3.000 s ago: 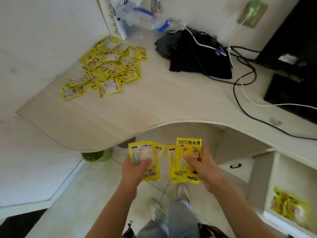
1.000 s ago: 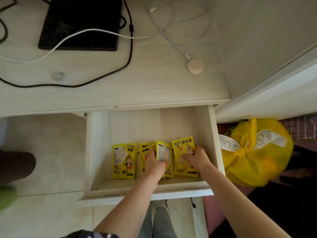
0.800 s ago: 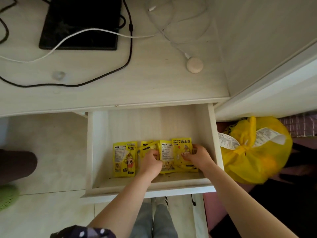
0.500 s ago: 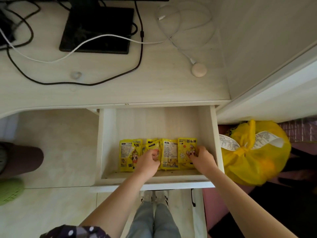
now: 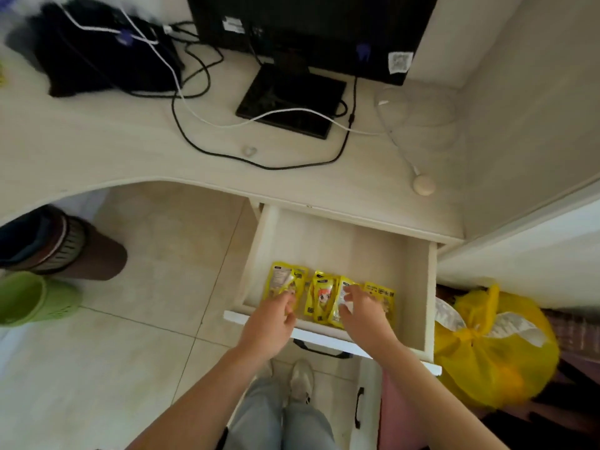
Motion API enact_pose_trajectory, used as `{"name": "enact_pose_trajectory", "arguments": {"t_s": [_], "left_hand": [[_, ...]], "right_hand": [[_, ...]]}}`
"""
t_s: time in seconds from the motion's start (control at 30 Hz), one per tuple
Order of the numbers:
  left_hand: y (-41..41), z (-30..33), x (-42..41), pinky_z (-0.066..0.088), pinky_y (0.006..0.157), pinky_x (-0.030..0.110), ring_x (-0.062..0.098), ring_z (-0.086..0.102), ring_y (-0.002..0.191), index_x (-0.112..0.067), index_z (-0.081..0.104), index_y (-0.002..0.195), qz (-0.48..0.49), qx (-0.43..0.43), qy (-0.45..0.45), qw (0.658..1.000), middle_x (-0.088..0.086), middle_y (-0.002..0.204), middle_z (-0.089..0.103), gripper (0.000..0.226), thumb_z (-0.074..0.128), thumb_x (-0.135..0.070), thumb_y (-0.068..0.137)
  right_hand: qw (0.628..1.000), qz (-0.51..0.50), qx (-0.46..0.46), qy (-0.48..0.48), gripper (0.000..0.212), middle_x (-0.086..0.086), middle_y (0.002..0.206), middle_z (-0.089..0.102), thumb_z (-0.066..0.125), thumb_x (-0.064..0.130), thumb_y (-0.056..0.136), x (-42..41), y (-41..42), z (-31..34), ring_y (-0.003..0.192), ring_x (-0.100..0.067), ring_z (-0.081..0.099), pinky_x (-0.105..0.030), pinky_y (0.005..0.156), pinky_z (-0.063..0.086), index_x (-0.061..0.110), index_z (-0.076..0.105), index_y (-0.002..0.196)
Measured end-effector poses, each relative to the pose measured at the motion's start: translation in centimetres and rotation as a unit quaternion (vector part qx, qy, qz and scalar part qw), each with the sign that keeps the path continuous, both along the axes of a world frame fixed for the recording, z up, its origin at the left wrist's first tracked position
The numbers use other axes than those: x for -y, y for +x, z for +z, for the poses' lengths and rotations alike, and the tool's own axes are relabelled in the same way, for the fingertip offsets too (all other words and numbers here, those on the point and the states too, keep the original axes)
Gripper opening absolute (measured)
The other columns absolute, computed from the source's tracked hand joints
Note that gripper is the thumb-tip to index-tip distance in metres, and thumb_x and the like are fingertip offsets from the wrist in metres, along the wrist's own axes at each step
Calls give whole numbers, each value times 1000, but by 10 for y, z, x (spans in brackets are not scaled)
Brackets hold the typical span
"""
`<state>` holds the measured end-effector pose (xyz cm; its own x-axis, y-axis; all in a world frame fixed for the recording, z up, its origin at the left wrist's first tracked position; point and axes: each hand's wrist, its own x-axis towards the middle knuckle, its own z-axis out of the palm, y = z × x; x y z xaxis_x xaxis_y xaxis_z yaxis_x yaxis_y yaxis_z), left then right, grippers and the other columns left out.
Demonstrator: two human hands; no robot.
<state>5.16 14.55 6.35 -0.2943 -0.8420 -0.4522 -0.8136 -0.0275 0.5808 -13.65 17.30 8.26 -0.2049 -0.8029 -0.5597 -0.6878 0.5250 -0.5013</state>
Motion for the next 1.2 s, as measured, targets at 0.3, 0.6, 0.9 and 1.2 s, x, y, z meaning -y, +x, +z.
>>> {"name": "enact_pose_trajectory", "arguments": {"t_s": [0.3, 0.6, 0.9, 1.2], "left_hand": [[94, 21, -39, 49, 85, 32, 14, 58, 97, -22, 60, 114, 193, -12, -34, 981, -1, 103, 65, 25, 51, -18, 91], [218, 29, -51, 51, 88, 32, 12, 59, 101, -26, 59, 118, 323, 28, -42, 945, -5, 110, 61, 25, 47, -24, 96], [373, 44, -27, 47, 85, 24, 10, 55, 105, -23, 58, 120, 367, 74, -95, 922, -6, 110, 63, 26, 46, -23, 97], [496, 48, 19, 47, 83, 25, 12, 55, 103, -21, 59, 117, 419, 113, -119, 893, -6, 106, 65, 24, 50, -22, 94]], "right_hand": [[982, 186, -9, -29, 36, -10, 127, 58, 48, 17, 93, 28, 108, 21, 117, -29, 54, -33, 93, 44, 13, 49, 129], [946, 322, -20, -38, 36, -13, 124, 58, 45, 15, 92, 69, 231, 20, 115, -29, 54, -34, 96, 42, 9, 50, 127], [913, 405, -23, -43, 38, -10, 127, 57, 42, 18, 94, 112, 386, 24, 116, -25, 53, -34, 97, 43, 11, 47, 131], [891, 443, -25, -99, 39, -6, 131, 55, 44, 22, 96, 192, 512, 47, 120, -23, 51, -34, 96, 42, 14, 45, 134]]}}
